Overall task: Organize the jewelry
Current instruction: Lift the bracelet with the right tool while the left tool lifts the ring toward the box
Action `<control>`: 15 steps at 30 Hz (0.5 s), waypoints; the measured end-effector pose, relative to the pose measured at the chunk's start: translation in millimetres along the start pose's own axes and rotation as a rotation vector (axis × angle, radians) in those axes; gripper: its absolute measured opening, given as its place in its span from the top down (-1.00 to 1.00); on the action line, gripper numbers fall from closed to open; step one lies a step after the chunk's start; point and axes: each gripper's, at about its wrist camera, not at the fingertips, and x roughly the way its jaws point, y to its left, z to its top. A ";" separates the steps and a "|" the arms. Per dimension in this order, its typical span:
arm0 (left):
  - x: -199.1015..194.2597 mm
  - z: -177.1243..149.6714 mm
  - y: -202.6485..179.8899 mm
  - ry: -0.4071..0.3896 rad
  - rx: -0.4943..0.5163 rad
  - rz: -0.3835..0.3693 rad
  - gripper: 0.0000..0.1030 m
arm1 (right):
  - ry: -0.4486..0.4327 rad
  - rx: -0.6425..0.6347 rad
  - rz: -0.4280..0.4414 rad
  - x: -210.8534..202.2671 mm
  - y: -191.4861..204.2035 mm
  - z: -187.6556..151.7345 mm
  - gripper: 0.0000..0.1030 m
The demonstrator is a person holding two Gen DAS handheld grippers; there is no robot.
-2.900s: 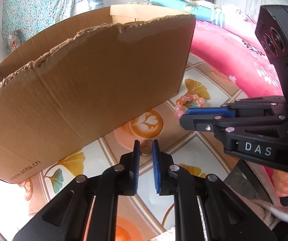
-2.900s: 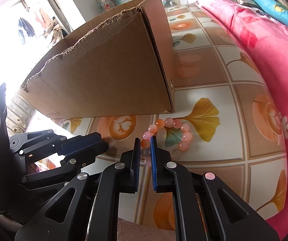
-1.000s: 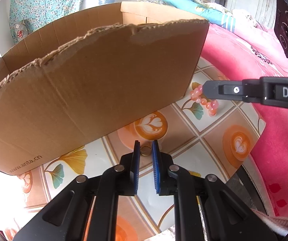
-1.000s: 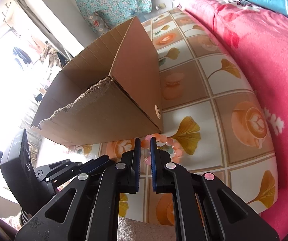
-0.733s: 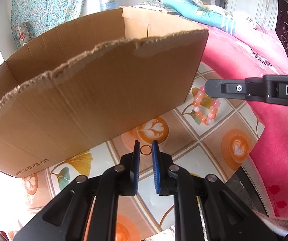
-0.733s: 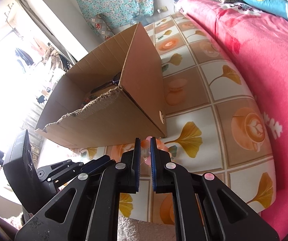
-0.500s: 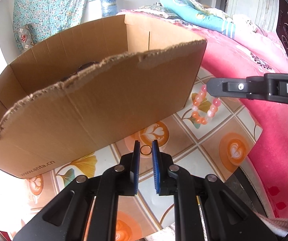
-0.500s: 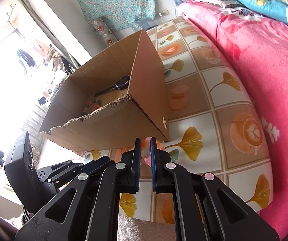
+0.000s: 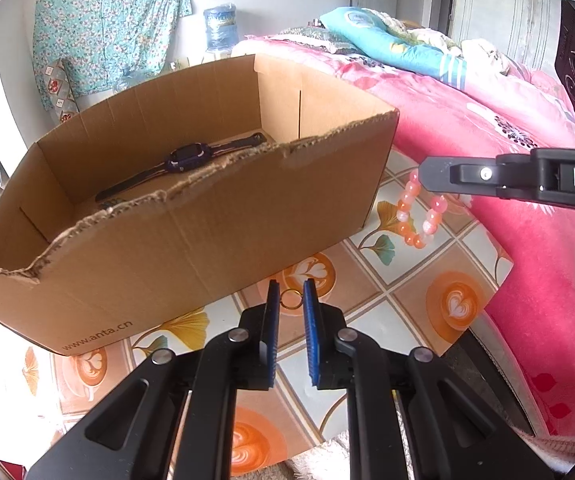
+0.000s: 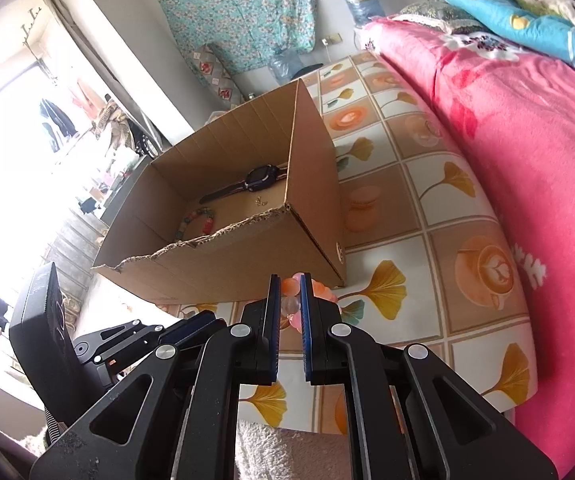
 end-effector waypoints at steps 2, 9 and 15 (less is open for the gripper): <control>-3.6 -0.6 0.3 -0.008 -0.001 0.003 0.78 | -0.006 -0.006 -0.001 -3.0 2.4 -0.3 0.86; -16.9 -2.4 -0.3 -0.036 -0.003 0.017 0.78 | -0.030 -0.023 0.000 -12.2 10.8 -0.1 0.86; -31.0 -3.1 2.8 -0.065 -0.009 0.024 0.78 | -0.051 -0.036 0.005 -20.7 18.8 1.2 0.86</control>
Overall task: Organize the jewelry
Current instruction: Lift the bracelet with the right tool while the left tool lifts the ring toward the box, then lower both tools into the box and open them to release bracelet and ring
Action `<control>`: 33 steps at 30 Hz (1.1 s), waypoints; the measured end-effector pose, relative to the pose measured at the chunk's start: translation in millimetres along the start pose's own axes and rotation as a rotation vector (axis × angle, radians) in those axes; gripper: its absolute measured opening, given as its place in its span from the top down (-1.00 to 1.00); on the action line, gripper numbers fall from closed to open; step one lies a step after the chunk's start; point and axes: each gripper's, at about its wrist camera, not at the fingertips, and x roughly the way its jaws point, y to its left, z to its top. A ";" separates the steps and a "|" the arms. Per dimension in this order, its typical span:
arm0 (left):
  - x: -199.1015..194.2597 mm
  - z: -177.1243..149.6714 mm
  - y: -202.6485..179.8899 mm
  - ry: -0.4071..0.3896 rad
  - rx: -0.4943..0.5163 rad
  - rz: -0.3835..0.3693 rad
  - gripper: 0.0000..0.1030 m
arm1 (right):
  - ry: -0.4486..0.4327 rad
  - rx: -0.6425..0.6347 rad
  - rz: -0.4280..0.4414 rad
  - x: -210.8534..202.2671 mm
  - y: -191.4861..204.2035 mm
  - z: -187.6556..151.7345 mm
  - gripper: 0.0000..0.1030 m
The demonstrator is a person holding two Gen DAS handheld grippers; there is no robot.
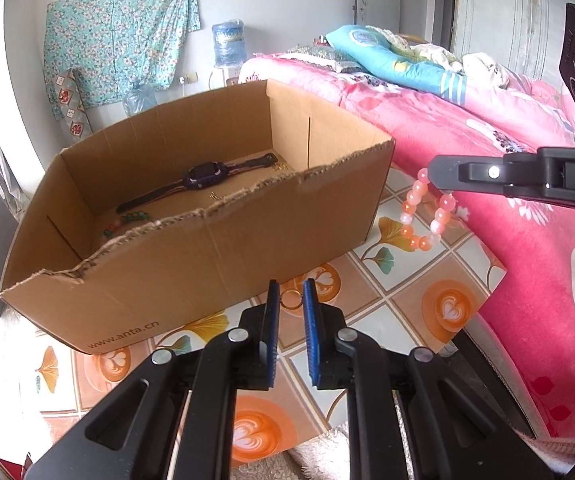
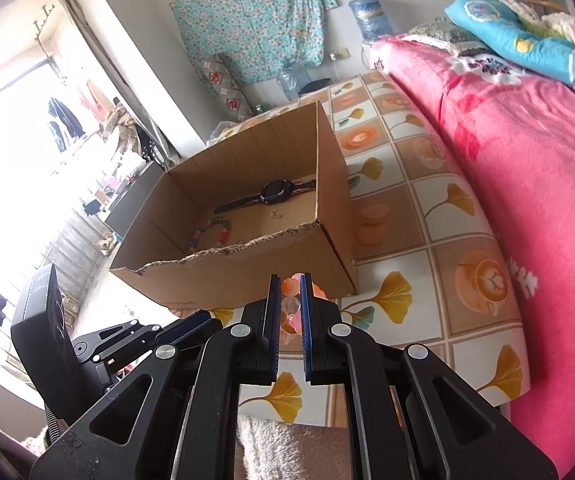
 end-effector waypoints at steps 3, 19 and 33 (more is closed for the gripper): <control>-15.6 2.5 4.2 -0.035 -0.003 -0.007 0.78 | -0.019 -0.016 0.005 -8.2 7.0 4.5 0.86; -65.4 61.6 80.7 -0.156 -0.098 -0.028 0.78 | -0.041 -0.146 0.159 2.3 46.6 89.1 0.86; -6.6 77.6 117.4 -0.011 -0.172 -0.038 0.78 | 0.342 -0.244 0.036 123.7 31.6 106.6 0.74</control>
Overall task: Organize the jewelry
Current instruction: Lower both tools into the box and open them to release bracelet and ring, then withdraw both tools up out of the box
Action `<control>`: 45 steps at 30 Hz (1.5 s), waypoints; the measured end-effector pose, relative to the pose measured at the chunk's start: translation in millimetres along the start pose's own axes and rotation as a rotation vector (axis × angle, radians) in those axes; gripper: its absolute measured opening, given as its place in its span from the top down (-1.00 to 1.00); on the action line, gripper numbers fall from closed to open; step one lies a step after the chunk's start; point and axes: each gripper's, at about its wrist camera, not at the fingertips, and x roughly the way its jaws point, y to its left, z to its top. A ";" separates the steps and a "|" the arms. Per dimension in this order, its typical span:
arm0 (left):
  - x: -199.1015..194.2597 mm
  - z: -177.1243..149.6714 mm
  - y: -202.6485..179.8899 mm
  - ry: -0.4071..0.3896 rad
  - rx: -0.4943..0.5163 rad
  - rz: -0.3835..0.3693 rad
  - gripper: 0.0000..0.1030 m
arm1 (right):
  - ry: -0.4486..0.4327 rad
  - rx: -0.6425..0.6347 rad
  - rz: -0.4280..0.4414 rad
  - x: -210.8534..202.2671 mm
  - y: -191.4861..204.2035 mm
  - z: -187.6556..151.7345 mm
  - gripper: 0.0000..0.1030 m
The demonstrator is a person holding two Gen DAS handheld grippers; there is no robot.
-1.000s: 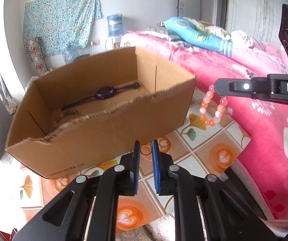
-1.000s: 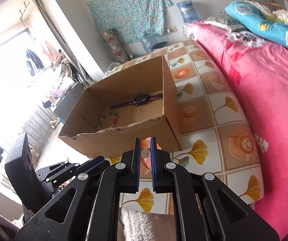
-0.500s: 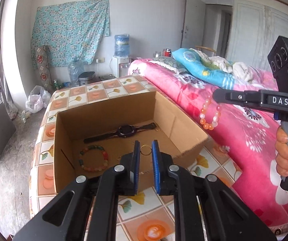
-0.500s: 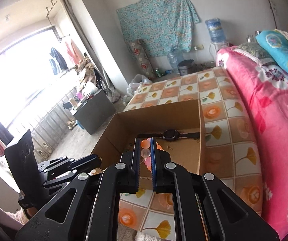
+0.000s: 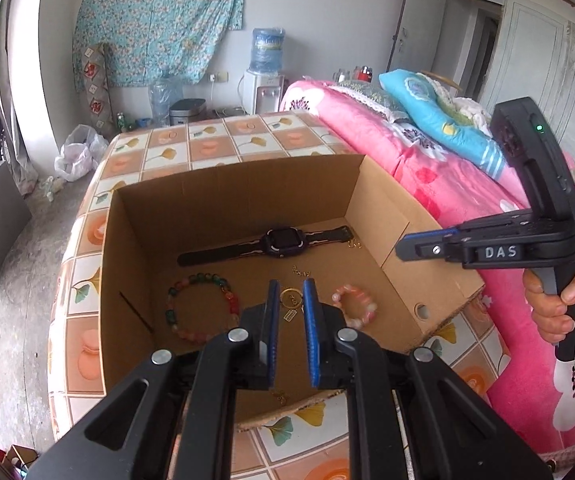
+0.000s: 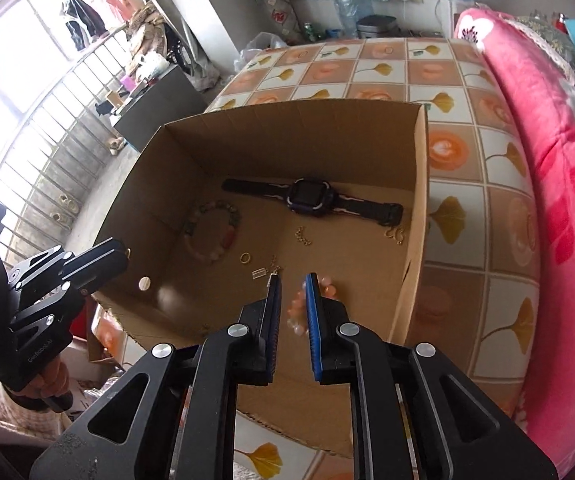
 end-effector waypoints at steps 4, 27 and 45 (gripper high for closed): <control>11.9 8.0 -0.4 0.028 -0.006 -0.025 0.78 | -0.094 0.037 -0.012 -25.8 -16.0 -2.7 0.74; 158.6 57.8 -20.6 0.488 -0.131 -0.273 0.78 | -0.312 0.257 0.071 -65.3 -73.7 -22.7 0.68; 149.6 57.9 -8.9 0.445 -0.242 -0.286 0.46 | -0.279 0.297 0.100 -53.5 -83.9 -29.5 0.54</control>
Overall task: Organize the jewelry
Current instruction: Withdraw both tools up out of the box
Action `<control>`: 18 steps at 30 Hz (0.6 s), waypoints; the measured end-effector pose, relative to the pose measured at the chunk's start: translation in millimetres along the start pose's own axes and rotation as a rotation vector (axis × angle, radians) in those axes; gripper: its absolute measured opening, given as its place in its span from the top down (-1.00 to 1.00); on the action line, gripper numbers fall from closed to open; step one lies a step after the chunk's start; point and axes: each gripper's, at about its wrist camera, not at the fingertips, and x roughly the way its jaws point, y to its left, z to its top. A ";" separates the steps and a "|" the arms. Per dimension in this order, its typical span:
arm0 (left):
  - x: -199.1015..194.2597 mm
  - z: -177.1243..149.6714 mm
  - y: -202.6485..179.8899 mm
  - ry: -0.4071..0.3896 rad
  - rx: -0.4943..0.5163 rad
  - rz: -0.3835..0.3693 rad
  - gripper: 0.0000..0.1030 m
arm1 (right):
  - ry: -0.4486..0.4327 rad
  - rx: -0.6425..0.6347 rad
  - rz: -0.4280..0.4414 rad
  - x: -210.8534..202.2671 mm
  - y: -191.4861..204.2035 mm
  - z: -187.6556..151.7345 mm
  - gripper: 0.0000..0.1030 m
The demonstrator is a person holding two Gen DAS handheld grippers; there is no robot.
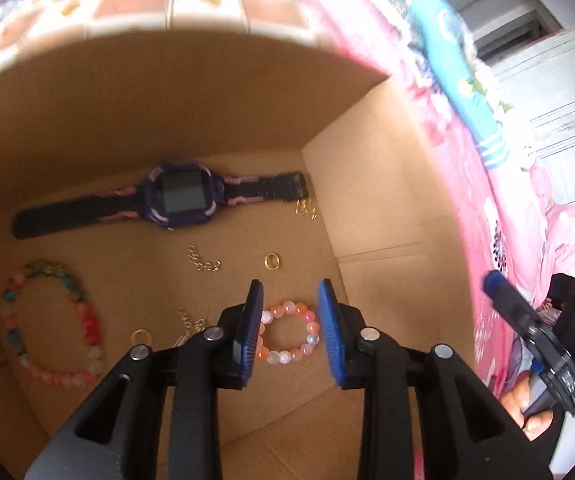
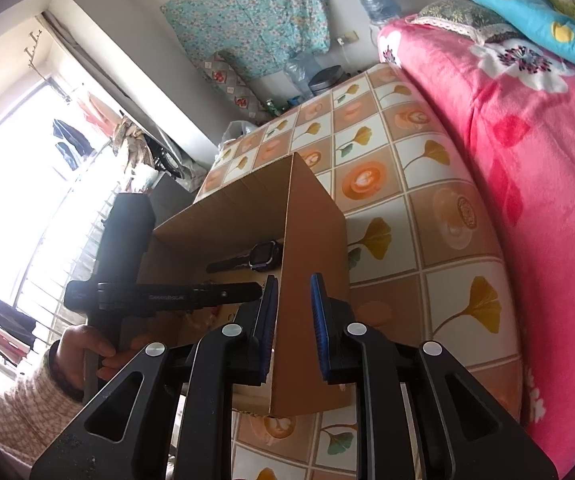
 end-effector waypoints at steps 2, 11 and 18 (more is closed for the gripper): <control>-30.6 -15.6 -4.2 -0.100 0.031 0.019 0.36 | 0.001 0.000 -0.006 -0.7 2.0 -0.6 0.41; -152.4 -92.1 46.1 -0.432 -0.108 0.200 -0.45 | 0.111 -0.034 -0.010 21.2 18.9 -4.9 0.32; -109.2 -127.1 121.6 -0.307 -0.382 0.087 -0.49 | 0.204 -0.030 -0.097 43.8 13.6 -24.5 0.29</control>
